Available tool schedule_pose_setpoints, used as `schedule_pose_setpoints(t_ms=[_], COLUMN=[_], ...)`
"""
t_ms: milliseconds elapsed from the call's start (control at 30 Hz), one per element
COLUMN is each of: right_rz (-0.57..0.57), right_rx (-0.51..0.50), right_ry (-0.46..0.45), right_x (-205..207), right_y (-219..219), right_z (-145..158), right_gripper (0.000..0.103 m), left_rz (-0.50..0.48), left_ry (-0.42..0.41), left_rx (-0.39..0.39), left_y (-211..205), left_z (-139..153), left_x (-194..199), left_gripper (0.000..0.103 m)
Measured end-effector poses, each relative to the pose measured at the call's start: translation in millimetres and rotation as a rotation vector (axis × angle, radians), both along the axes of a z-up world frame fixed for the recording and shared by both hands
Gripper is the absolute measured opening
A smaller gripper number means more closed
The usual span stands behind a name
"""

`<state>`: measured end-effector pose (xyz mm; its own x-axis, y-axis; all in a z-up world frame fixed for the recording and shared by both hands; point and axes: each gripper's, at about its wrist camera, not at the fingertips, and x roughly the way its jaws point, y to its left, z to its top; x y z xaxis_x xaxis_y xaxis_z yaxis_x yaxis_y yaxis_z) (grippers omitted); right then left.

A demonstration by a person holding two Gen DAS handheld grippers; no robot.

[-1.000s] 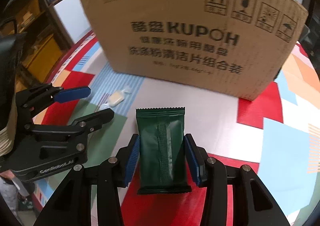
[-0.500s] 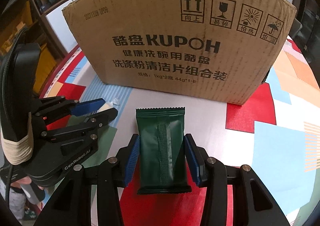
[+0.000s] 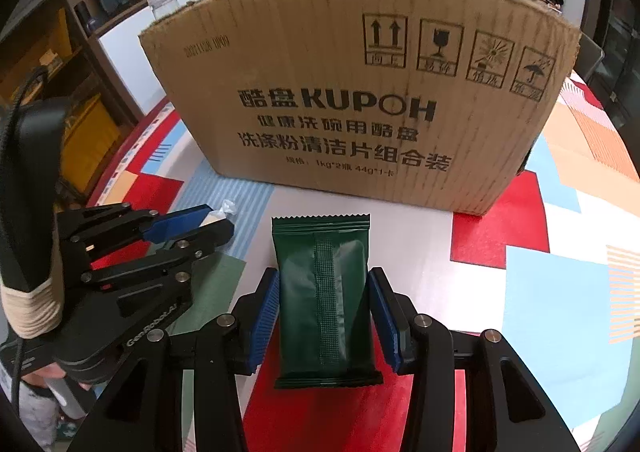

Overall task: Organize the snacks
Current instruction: 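Grasp the dark green packet with the right tool while the left tool grasps the white wrapped candy, then carry the packet and candy over the cardboard box and open both tools inside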

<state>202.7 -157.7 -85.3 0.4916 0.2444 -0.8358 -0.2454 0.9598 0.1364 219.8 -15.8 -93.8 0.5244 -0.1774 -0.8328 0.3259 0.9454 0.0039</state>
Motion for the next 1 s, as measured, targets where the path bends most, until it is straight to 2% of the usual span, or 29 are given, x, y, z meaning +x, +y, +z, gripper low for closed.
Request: schedule_pose_setpoints(t_ms=[267, 533, 1000], right_rz=[-0.009, -0.025, -0.032], right_rx=[0.028, 0.035, 0.054], right_ry=[-0.055, -0.155, -0.339], right_x=[-13.5, -29.4, -26.3], right_y=[-10.0, -21.3, -19.6], right_z=[27.1, 66.8, 131.3], right_gripper=[0.046, 0.046, 0.046], left_rz=[0.009, 0.010, 0.005], left_ry=[-0.096, -0.185, -0.349], left_rx=[-0.023, -0.066, -0.089], left_y=[2.1, 3.0, -3.7], left_z=[37.4, 76.4, 142.9], left_x=[-26.5, -41.3, -30.2], left_gripper=[0.019, 0.019, 0.019])
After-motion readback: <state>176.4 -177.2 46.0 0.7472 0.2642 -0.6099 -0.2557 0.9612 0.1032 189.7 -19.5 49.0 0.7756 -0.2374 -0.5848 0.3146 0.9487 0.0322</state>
